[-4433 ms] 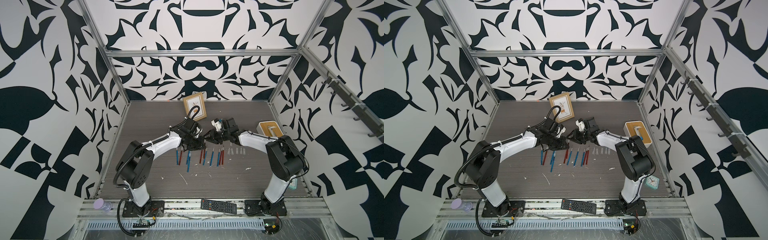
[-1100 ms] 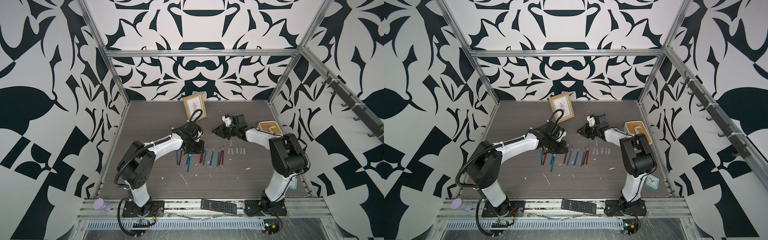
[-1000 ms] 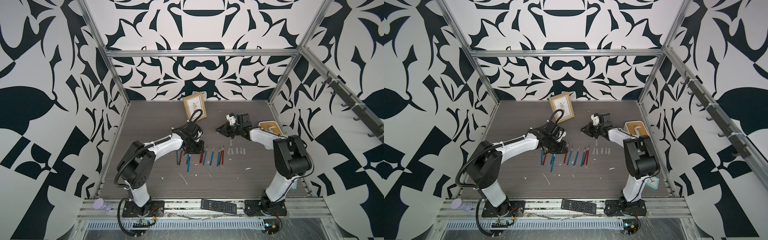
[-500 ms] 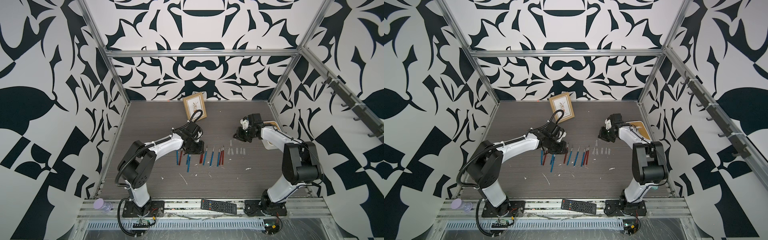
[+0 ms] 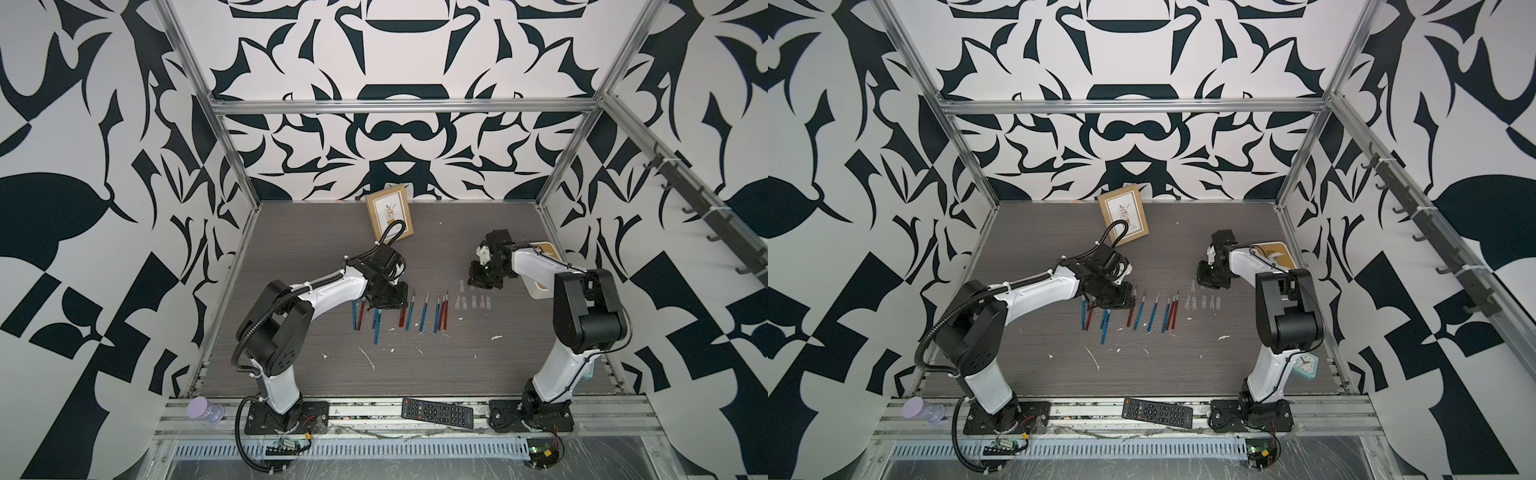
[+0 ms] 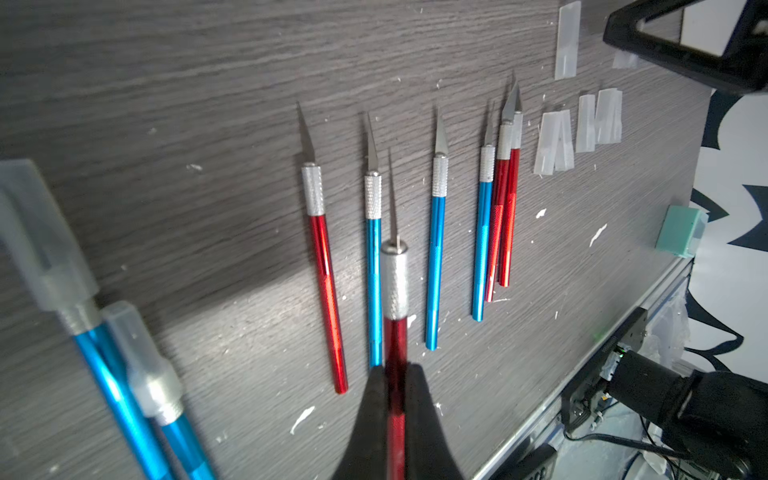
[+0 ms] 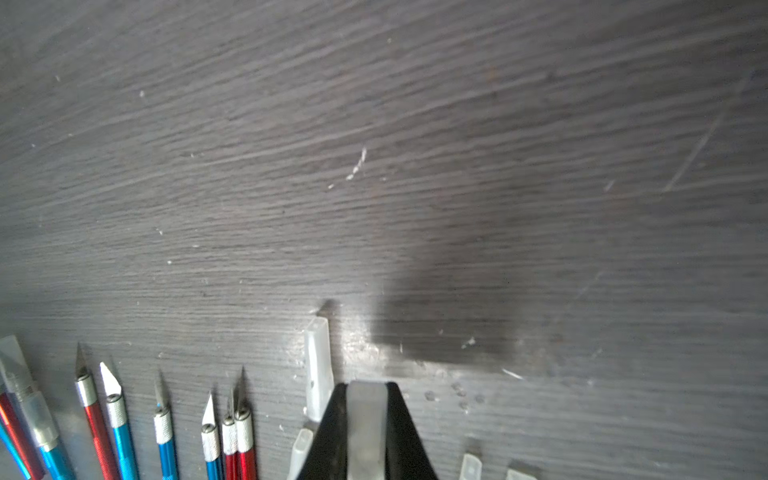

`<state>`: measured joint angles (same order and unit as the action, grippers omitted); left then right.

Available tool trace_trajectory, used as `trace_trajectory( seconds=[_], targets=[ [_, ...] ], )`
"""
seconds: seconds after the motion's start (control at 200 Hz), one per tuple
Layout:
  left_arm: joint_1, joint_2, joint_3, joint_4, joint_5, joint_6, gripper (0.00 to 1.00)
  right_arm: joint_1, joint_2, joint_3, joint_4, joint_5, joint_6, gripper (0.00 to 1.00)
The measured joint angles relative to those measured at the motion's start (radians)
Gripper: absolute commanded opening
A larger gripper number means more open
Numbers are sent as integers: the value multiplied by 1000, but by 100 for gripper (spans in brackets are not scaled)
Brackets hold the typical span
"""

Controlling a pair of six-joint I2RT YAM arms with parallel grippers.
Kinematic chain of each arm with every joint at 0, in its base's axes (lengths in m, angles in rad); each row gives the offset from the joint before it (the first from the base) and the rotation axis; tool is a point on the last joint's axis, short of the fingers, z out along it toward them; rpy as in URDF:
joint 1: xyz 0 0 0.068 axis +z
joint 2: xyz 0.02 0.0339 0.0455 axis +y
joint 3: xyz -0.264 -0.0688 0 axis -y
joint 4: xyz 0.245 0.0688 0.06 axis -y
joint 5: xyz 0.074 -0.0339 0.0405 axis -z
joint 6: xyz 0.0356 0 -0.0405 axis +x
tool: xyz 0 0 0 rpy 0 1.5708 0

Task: Remove protective caps from carving knives
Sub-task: Place the protective sleeve at the center of the board.

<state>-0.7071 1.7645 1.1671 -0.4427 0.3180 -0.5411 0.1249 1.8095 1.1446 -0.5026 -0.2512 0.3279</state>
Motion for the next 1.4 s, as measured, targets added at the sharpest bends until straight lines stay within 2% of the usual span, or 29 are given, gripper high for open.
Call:
trace_trajectory(
  seconds=[0.425, 1.4],
  targets=[
    [0, 2, 0, 0, 0, 0, 0, 17, 25, 19, -13, 54, -13, 19],
    [0, 11, 7, -5, -2, 0, 0, 21, 50, 31, -18, 72, -16, 24]
  ],
)
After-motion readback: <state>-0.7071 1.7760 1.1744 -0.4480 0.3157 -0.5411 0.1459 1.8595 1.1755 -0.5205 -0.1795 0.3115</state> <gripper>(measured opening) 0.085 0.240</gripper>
